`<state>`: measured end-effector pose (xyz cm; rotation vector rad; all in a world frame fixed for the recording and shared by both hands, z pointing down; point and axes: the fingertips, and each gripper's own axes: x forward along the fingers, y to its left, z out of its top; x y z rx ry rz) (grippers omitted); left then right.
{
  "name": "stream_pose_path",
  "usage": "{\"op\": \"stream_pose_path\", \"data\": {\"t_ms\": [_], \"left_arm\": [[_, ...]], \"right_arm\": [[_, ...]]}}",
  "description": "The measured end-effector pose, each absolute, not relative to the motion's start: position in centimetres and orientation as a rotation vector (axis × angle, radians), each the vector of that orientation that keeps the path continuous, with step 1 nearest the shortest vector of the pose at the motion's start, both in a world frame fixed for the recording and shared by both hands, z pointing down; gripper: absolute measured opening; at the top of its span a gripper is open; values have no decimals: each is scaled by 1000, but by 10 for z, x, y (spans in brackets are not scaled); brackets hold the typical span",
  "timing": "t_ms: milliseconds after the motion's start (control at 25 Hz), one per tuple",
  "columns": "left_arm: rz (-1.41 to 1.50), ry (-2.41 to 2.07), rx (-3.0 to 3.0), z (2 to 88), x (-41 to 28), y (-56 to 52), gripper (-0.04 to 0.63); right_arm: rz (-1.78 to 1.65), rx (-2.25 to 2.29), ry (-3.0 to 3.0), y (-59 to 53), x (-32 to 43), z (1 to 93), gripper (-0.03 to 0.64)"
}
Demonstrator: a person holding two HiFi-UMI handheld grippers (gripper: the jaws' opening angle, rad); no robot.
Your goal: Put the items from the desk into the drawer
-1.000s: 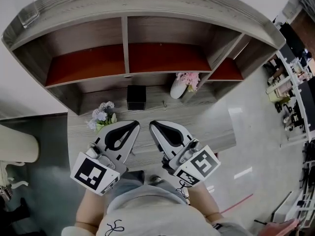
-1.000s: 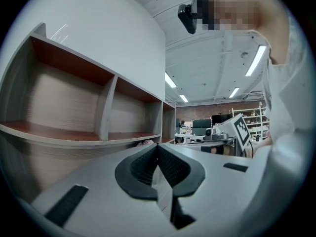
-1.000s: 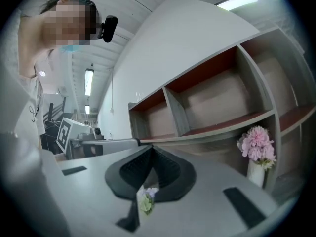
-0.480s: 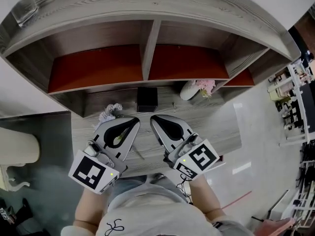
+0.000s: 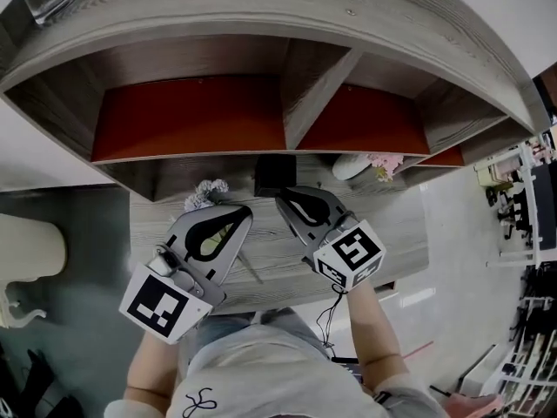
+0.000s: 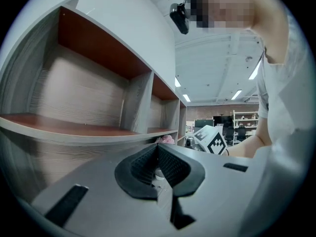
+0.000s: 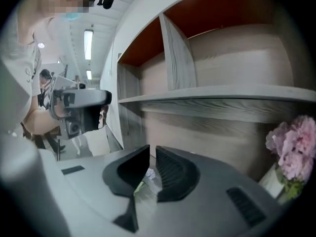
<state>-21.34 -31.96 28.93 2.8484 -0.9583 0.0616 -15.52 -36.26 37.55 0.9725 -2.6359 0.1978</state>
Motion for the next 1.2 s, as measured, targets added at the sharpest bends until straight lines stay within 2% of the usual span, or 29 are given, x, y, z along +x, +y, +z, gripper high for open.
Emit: {"op": "stream_pose_path", "data": {"t_ms": [960,1200], "left_arm": [[82,-1020,2786,314,-241,-335,9],[95,-1030,2773,319,-242,-336,9]], "right_arm": [[-47,411,-2027,-405,-149,506,66],[2,355,-1982,-406,-146,533,71]]}}
